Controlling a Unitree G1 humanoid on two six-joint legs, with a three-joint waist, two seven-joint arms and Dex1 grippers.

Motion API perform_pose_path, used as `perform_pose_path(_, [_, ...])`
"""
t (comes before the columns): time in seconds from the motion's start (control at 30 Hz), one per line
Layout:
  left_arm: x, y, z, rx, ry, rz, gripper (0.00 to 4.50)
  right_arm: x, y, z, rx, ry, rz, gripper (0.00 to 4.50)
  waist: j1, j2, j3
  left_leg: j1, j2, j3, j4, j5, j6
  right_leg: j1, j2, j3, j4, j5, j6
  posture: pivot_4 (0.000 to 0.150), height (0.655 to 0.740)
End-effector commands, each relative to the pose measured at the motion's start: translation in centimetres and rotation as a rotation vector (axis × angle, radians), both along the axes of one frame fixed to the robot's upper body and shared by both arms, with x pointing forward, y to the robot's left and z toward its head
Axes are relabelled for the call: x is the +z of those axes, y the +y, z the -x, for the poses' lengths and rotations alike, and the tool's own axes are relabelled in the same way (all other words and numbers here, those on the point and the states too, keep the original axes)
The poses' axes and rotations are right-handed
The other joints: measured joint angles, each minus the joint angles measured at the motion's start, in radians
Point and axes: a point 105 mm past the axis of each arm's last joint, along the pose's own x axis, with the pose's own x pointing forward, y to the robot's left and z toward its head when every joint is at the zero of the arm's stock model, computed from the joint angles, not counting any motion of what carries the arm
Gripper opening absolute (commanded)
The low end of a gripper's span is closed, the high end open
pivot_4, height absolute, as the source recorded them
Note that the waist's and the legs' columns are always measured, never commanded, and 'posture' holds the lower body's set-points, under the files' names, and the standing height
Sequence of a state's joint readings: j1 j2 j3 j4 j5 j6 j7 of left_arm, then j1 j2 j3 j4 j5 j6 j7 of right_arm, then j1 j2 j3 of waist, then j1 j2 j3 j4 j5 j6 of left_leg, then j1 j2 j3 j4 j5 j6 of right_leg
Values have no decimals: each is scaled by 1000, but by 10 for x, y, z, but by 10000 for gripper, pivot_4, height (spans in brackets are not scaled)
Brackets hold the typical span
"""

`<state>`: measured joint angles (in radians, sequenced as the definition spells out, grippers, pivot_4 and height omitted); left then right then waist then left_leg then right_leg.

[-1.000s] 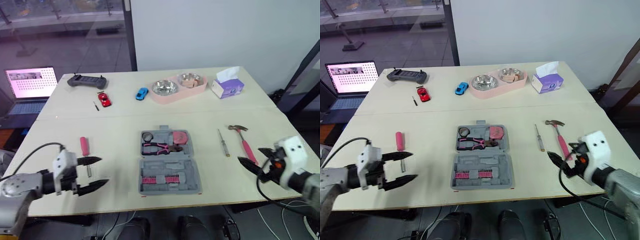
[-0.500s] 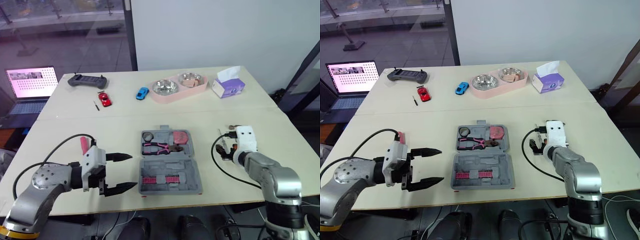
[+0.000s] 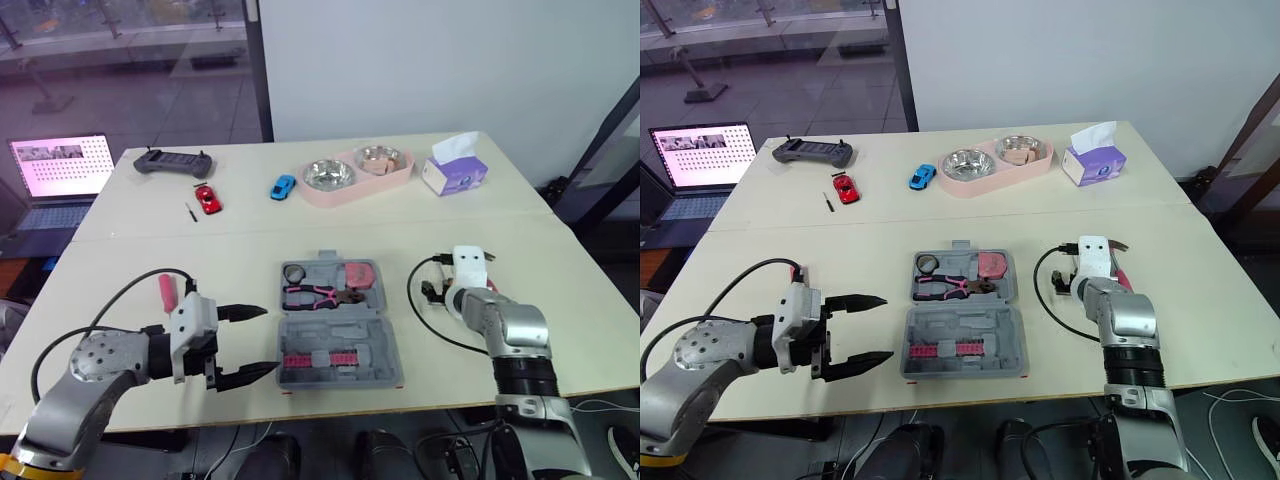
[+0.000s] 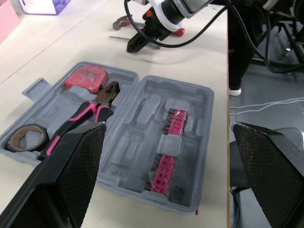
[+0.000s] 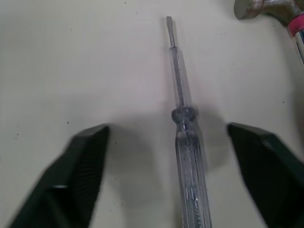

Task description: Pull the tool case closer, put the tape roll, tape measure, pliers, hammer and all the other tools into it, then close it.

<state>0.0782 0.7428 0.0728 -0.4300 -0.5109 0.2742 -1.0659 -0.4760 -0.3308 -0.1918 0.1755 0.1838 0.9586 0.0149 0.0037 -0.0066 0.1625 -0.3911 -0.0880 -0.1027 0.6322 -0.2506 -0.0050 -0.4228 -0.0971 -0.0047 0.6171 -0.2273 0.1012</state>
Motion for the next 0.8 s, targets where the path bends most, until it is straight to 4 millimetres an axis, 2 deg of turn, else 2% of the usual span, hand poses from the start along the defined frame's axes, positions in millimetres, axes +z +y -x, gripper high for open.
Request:
perform_pose_path(0.03, [4, 1, -1, 2, -33, -1, 45000, 1, -3, -2, -14, -7, -1, 23584, 1, 0, 0, 0, 0, 0, 0, 0, 0, 0, 0, 0, 0, 0, 0, 1500, 7400])
perform_pose_path(0.2, [2, 3, -1, 2, -31, -4, 45000, 6, -4, 1, -19, -22, -23, 338, 1, 0, 0, 0, 0, 0, 0, 0, 0, 0, 0, 0, 0, 0, 0, 1500, 7400])
perform_pose_path(0.33, [0, 6, -2, -2, -29, -8, 45000, 15, 2, 11, 1, -55, -30, 50, 1, 0, 0, 0, 0, 0, 0, 0, 0, 0, 0, 0, 0, 0, 0, 1500, 7400])
perform_pose_path(0.47, [-3, 9, -1, -3, -25, -14, 45000, 26, 13, 42, 6, -96, -33, 50, 3, 0, 0, 0, 0, -1, -1, 0, 0, -1, 0, 1, 1, 1, 1, 1500, 7400])
perform_pose_path(0.53, [-3, 11, -1, -6, -25, -14, 45000, 28, 26, 58, 39, -107, -27, 50, 2, 1, 0, 0, 0, -1, -1, 0, 0, -1, 0, 1, 2, 1, 1, 1500, 7400])
perform_pose_path(0.63, [-2, 10, -1, -25, -27, -5, 45000, 22, 46, 83, 84, -68, -27, 50, 1, 1, 0, 0, 1, -1, -1, 0, 0, -1, 0, 1, 1, -1, 0, 1500, 7400])
perform_pose_path(0.8, [-4, 10, 2, -63, -26, -24, 45000, 1, 68, 107, 124, 10, -44, 50, 0, 1, 0, 0, 1, -1, -1, 0, 0, -1, 0, 1, 1, -1, 0, 1500, 7400])
